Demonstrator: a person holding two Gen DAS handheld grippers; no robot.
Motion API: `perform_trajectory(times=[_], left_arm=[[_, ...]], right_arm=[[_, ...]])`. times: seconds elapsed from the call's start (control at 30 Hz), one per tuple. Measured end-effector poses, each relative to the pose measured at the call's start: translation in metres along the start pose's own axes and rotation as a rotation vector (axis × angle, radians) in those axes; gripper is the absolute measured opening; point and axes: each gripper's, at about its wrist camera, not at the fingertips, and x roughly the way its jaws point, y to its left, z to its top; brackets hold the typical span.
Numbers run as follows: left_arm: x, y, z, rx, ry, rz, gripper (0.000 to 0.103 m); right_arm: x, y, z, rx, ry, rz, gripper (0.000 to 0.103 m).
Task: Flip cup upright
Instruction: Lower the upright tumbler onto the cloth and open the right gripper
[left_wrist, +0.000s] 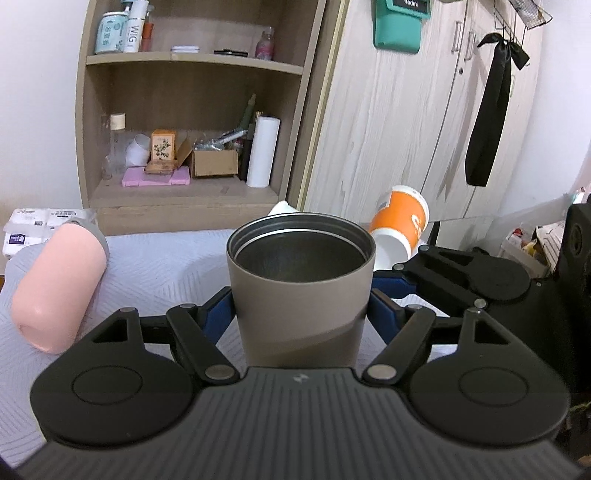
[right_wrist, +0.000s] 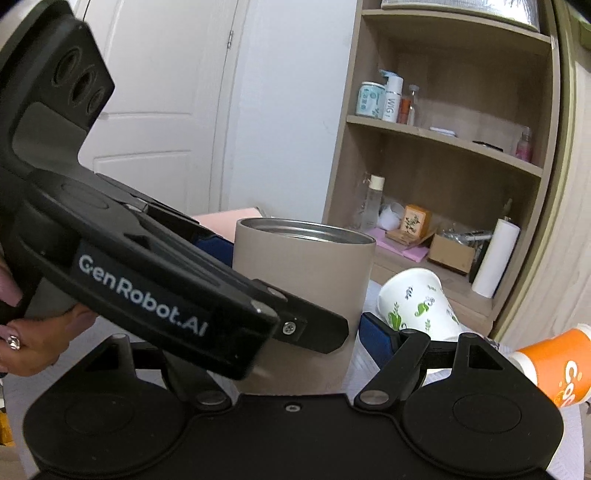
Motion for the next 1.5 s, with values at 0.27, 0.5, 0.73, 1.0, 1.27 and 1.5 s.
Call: perform_trajectory(times=[0.27, 0.5, 0.73, 1.0, 1.27, 1.5], left_arm=[[0.008, -0.007, -0.003, 0.035, 0.008, 0.003, 0.076], [0.007, -0.012, -0.006, 0.055, 0.003, -0.006, 0.076], [0.006, -0.016, -0.010, 0.070, -0.003, -0.012, 0.076], [0.007, -0.020, -0.010, 0.056, 0.002, -0.023, 0.078], [0.005, -0.023, -0.012, 0.043, 0.001, -0.007, 0.078], [-0.004, -0.020, -0.015, -0.012, 0.008, -0.009, 0.081]], right_arm=[[0.001, -0.003, -0.007, 0.004, 0.005, -0.017, 0.082], [-0.003, 0.004, -0.009, -0.045, 0.010, -0.062, 0.082], [-0.007, 0.003, -0.013, -0.042, -0.004, -0.070, 0.082], [-0.007, -0.006, -0.014, 0.014, 0.009, -0.051, 0.082], [-0.008, -0.005, -0.014, 0.041, 0.023, -0.043, 0.083], [-0.009, -0.012, -0.021, 0.120, 0.029, -0.027, 0.087]])
